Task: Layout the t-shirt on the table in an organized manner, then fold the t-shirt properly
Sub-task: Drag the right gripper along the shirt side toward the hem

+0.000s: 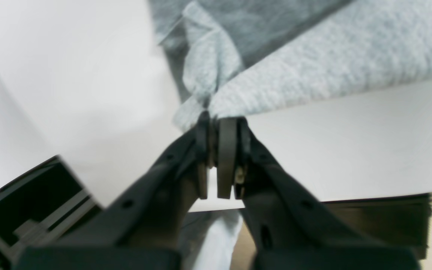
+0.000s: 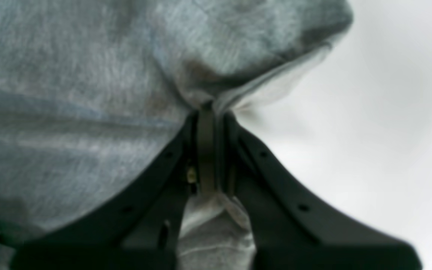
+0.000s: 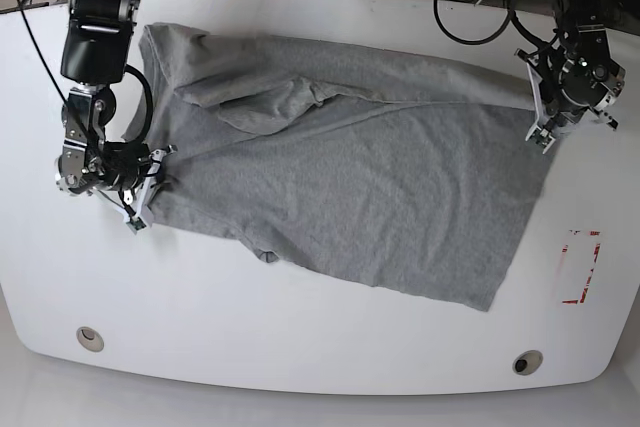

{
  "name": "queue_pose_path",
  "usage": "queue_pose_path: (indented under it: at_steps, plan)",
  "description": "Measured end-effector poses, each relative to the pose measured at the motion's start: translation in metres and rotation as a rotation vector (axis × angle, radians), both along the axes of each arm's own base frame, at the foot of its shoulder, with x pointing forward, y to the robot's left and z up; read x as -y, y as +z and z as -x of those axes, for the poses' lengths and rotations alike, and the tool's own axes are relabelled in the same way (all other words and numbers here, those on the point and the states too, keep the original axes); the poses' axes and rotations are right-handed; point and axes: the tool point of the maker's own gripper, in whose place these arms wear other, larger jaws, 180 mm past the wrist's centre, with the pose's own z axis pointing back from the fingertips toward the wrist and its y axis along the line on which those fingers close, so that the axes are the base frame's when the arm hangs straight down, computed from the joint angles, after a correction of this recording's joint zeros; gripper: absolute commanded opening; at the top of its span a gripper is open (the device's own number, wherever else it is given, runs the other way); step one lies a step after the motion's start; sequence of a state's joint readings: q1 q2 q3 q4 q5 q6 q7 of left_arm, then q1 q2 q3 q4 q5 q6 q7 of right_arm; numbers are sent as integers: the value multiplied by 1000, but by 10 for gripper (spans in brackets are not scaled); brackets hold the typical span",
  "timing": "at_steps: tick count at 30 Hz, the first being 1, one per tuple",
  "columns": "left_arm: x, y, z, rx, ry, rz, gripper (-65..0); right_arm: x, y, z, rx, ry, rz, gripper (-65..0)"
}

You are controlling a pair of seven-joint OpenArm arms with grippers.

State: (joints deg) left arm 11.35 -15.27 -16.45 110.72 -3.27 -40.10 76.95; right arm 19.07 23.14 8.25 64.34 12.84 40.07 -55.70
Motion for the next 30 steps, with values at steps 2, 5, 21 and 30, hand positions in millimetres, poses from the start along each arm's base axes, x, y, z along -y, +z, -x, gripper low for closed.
queue_pose_path:
  at_steps: [2, 5, 21, 30]
  plan:
    - [4, -2, 1, -3, -1, 8, -650, -2, -2, -3, -7, 9, -1, -609]
    - [13, -5, 0, -16, -31, 8, -650, -7, -2, -11, 5, 23, -9, -534]
    - [36, -8, -8, -19, -105, 30, -650, -23, 3, -27, 50, 71, -19, -380]
    - [28, 10, -32, 46, -110, 6, -568, 1, 29, -21, 122, 6, 5, -361]
